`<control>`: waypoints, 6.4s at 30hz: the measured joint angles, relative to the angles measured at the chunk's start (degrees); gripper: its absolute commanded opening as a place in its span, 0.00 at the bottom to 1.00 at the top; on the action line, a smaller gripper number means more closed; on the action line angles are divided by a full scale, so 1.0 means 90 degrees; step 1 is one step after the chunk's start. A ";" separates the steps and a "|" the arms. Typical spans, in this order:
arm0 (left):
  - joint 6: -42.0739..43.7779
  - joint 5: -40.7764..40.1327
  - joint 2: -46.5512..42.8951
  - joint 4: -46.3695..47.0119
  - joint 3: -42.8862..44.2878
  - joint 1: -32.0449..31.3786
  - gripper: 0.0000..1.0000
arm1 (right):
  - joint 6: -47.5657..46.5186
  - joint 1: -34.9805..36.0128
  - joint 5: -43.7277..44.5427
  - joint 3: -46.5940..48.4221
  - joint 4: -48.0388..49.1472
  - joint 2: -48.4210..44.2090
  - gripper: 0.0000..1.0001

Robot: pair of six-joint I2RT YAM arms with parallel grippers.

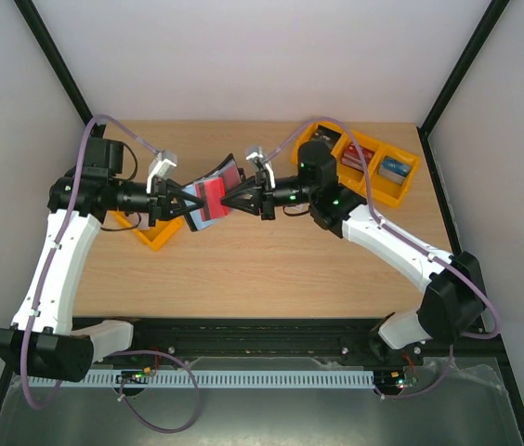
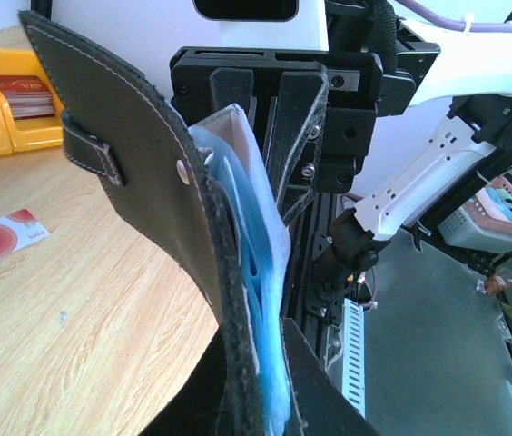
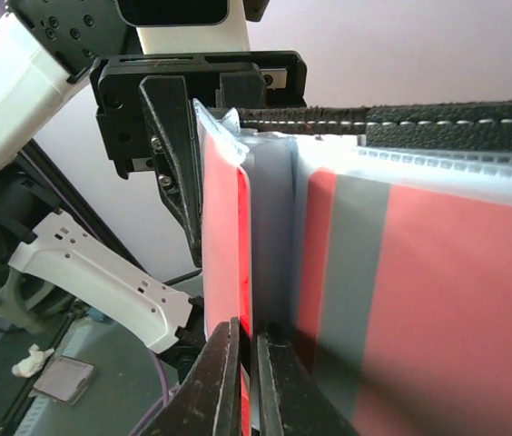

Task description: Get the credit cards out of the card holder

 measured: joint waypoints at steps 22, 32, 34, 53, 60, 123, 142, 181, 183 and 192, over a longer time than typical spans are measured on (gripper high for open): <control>0.0313 0.0000 0.0002 -0.0155 0.0000 0.0085 0.10 | 0.0124 0.0158 -0.0119 0.0260 0.0155 0.0228 0.02; 0.0287 0.0112 0.0002 -0.0124 0.0000 0.0046 0.15 | 0.0318 -0.0010 -0.0153 0.0010 0.0500 0.0044 0.02; 0.0274 0.0126 0.0002 -0.0097 0.0000 0.0044 0.14 | 0.0296 -0.0061 -0.0153 -0.0002 0.0476 -0.0017 0.02; -0.0474 -0.0347 -0.0015 0.0442 -0.0202 0.0039 0.02 | -0.1071 -0.0857 0.1404 0.0243 -0.1515 -0.0512 0.02; -0.1457 -0.1282 -0.0010 0.1229 -0.0627 0.0185 0.02 | -0.3286 0.0136 0.6720 -0.0175 -0.1452 -0.1608 0.02; -0.1987 -0.1353 -0.0095 0.1642 -0.0840 0.0554 0.02 | -0.5472 0.0226 1.1667 0.1824 -0.3670 0.4294 0.02; -0.1987 -0.1336 -0.0095 0.1642 -0.0840 0.0554 0.02 | -0.6025 0.0143 1.1536 0.1304 -0.3135 0.4337 0.20; 0.1892 -0.2222 0.0304 -0.1664 0.1836 -0.1241 0.02 | -0.4153 0.0068 0.1479 -0.0899 -0.1146 -0.2025 0.99; 0.1931 -0.2210 0.0304 -0.1722 0.1836 -0.1241 0.02 | -0.4184 0.0027 0.1384 -0.0899 -0.1151 -0.2047 0.99; 0.2006 -0.2222 0.0301 -0.1778 0.1836 -0.1241 0.02 | -0.4422 -0.0112 0.1282 -0.0758 -0.1525 -0.1936 1.00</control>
